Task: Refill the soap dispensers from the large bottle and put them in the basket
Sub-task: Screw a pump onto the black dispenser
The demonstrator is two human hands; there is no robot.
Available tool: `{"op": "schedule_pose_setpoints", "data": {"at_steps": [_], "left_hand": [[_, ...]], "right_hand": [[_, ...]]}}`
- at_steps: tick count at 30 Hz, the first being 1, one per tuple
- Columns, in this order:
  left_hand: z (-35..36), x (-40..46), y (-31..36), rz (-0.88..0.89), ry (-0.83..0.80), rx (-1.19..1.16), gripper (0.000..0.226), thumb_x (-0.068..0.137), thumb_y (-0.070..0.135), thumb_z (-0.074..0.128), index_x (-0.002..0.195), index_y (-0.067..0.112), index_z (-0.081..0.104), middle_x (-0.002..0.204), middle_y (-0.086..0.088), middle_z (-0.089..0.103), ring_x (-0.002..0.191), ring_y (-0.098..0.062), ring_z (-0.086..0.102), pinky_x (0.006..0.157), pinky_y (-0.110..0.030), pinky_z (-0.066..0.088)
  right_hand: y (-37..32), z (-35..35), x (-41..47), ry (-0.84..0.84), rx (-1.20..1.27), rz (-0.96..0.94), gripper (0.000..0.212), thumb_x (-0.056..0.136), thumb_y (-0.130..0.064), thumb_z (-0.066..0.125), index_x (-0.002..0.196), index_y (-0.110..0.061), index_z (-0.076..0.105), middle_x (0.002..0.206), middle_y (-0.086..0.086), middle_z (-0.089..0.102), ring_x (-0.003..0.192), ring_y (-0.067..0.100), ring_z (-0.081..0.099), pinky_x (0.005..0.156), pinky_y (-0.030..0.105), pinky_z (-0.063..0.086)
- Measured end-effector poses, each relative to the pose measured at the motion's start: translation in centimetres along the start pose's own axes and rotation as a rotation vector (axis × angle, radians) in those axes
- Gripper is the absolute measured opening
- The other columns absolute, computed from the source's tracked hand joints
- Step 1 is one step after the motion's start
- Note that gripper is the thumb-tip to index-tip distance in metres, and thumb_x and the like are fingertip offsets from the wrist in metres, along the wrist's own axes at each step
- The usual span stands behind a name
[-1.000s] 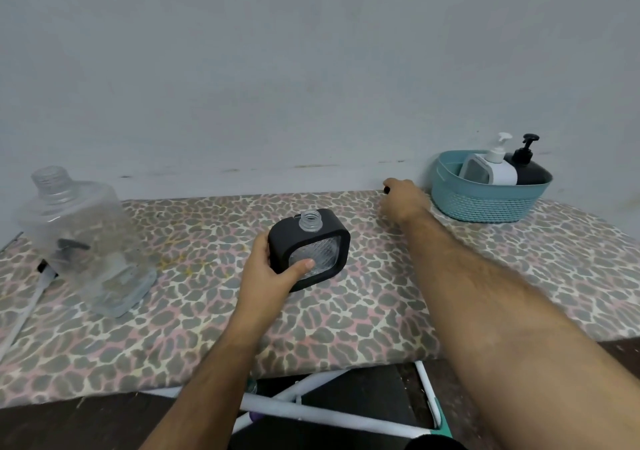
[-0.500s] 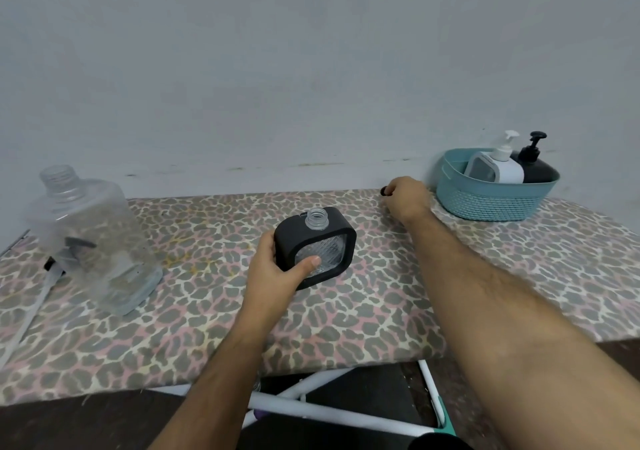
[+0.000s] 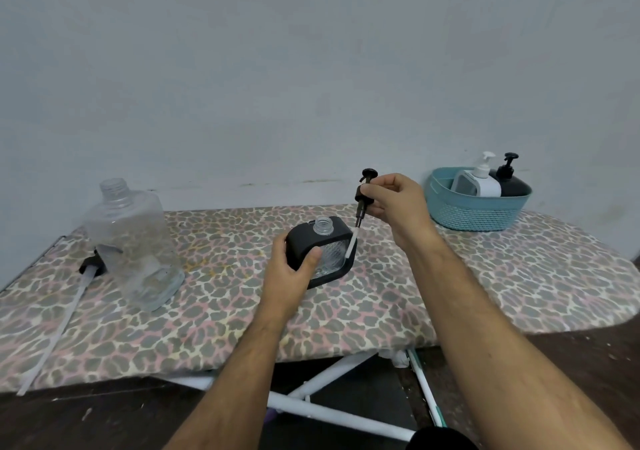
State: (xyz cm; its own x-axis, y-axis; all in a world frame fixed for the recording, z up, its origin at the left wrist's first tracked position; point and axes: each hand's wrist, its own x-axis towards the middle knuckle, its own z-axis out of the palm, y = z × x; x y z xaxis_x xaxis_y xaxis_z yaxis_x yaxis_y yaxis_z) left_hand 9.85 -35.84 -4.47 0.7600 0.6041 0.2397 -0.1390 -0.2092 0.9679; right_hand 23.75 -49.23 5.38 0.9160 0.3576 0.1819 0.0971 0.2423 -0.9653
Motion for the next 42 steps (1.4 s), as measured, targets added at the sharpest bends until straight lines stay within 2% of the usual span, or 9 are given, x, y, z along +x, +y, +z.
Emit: {"op": "schedule_pose_setpoints", "data": {"at_steps": [4, 7, 10, 16, 22, 26, 29, 36, 42], "left_hand": [[-0.4, -0.2, 0.3, -0.005, 0.092, -0.100, 0.061, 0.070, 0.051, 0.073, 0.125, 0.035, 0.050, 0.120, 0.003, 0.064, 0.108, -0.009, 0.063, 0.075, -0.014, 0.053], [-0.6, 0.0, 0.0, -0.028, 0.096, -0.154, 0.055, 0.068, 0.047, 0.076, 0.119, 0.040, 0.056, 0.121, 0.002, 0.065, 0.111, -0.012, 0.064, 0.087, -0.029, 0.057], [-0.7, 0.2, -0.1, -0.048, 0.078, -0.188, 0.052, 0.069, 0.048, 0.076, 0.116, 0.046, 0.056, 0.124, 0.006, 0.064, 0.114, -0.011, 0.063, 0.096, -0.040, 0.055], [-0.7, 0.3, -0.1, -0.042, 0.057, -0.188, 0.053, 0.074, 0.046, 0.073, 0.123, 0.041, 0.055, 0.122, 0.018, 0.061, 0.113, 0.001, 0.059, 0.103, -0.038, 0.050], [-0.7, 0.4, -0.3, -0.045, 0.057, -0.174, 0.055, 0.074, 0.047, 0.073, 0.125, 0.041, 0.053, 0.120, 0.021, 0.058, 0.114, 0.003, 0.056, 0.102, -0.031, 0.049], [-0.7, 0.4, -0.4, -0.027, 0.072, -0.164, 0.045, 0.084, 0.033, 0.074, 0.124, 0.039, 0.055, 0.121, 0.012, 0.064, 0.108, 0.001, 0.062, 0.092, -0.024, 0.052], [-0.7, 0.5, -0.4, -0.026, 0.087, -0.151, 0.046, 0.085, 0.032, 0.075, 0.126, 0.036, 0.055, 0.118, 0.011, 0.066, 0.105, 0.001, 0.064, 0.086, -0.019, 0.052], [-0.6, 0.3, -0.2, -0.031, 0.093, -0.137, 0.046, 0.086, 0.032, 0.074, 0.127, 0.036, 0.054, 0.117, 0.014, 0.065, 0.103, 0.006, 0.063, 0.080, -0.012, 0.050], [-0.7, 0.3, -0.3, -0.035, 0.099, -0.121, 0.048, 0.086, 0.034, 0.074, 0.129, 0.036, 0.054, 0.117, 0.015, 0.064, 0.105, 0.004, 0.062, 0.082, -0.013, 0.048]], "right_hand": [[-2.2, 1.6, -2.0, 0.060, -0.006, -0.194, 0.016, 0.080, -0.002, 0.077, 0.082, -0.011, 0.064, 0.080, 0.005, 0.069, 0.079, 0.023, 0.070, 0.073, 0.034, 0.059], [-3.5, 2.5, -2.9, 0.152, -0.086, -0.340, 0.016, 0.079, -0.010, 0.079, 0.086, -0.015, 0.065, 0.083, -0.005, 0.072, 0.082, 0.015, 0.072, 0.079, 0.031, 0.059], [-4.1, 3.4, -3.5, 0.213, -0.099, -0.446, 0.017, 0.081, -0.010, 0.079, 0.087, -0.019, 0.065, 0.087, -0.002, 0.074, 0.082, 0.011, 0.072, 0.076, 0.023, 0.057], [-2.9, 4.4, -3.3, 0.188, -0.192, -0.531, 0.027, 0.082, -0.012, 0.080, 0.086, -0.033, 0.063, 0.098, 0.004, 0.073, 0.091, 0.010, 0.072, 0.086, 0.028, 0.058], [-0.9, 5.3, -3.5, 0.103, -0.263, -0.499, 0.029, 0.081, -0.012, 0.080, 0.086, -0.035, 0.063, 0.097, 0.001, 0.072, 0.093, 0.010, 0.071, 0.089, 0.028, 0.058], [1.1, 5.1, -4.0, 0.017, -0.328, -0.414, 0.030, 0.082, -0.010, 0.078, 0.087, -0.035, 0.063, 0.101, -0.002, 0.071, 0.095, 0.005, 0.070, 0.090, 0.030, 0.057], [1.8, 4.6, -4.0, -0.007, -0.299, -0.344, 0.026, 0.081, -0.009, 0.078, 0.086, -0.029, 0.061, 0.098, 0.003, 0.074, 0.094, 0.011, 0.072, 0.086, 0.034, 0.058], [2.8, 4.6, -4.8, -0.122, -0.330, -0.283, 0.037, 0.081, 0.001, 0.075, 0.094, -0.027, 0.054, 0.099, -0.009, 0.069, 0.096, 0.000, 0.068, 0.078, 0.016, 0.054], [3.8, 4.1, -4.6, -0.117, -0.384, -0.235, 0.045, 0.080, -0.006, 0.078, 0.105, -0.029, 0.050, 0.103, -0.006, 0.067, 0.098, 0.004, 0.065, 0.079, 0.015, 0.050]]}}
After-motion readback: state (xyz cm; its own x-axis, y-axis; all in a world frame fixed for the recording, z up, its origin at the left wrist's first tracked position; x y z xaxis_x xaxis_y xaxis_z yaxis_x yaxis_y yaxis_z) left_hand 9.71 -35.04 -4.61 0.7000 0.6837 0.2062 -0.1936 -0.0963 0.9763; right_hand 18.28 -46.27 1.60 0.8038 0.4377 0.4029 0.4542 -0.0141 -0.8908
